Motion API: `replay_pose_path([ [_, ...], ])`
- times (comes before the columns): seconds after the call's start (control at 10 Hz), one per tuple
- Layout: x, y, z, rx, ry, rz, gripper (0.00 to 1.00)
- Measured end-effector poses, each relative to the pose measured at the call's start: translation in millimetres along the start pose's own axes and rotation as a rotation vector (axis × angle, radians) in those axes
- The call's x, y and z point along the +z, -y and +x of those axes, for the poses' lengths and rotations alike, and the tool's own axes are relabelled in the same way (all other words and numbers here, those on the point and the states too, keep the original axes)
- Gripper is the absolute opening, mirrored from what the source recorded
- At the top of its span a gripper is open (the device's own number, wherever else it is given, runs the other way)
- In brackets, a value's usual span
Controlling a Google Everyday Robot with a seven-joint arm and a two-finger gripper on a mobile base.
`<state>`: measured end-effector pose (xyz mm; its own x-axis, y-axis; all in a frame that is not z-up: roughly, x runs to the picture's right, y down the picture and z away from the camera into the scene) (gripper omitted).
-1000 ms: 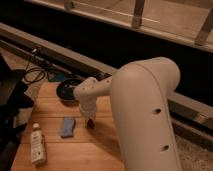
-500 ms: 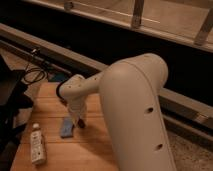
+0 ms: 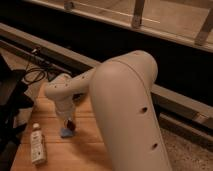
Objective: Drag the pepper across the table
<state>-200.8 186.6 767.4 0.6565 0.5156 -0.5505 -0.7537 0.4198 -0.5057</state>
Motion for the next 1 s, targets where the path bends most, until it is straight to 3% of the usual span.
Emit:
replay_pose_path([
  [0.3, 0, -28, -12, -0.048, -0.019, 0.006, 0.04],
  [0.7, 0, -42, -20, -0.100, -0.039, 0.010, 0.04],
  [1.0, 0, -38, -15, -0.122, -0.054, 0.020, 0.04],
])
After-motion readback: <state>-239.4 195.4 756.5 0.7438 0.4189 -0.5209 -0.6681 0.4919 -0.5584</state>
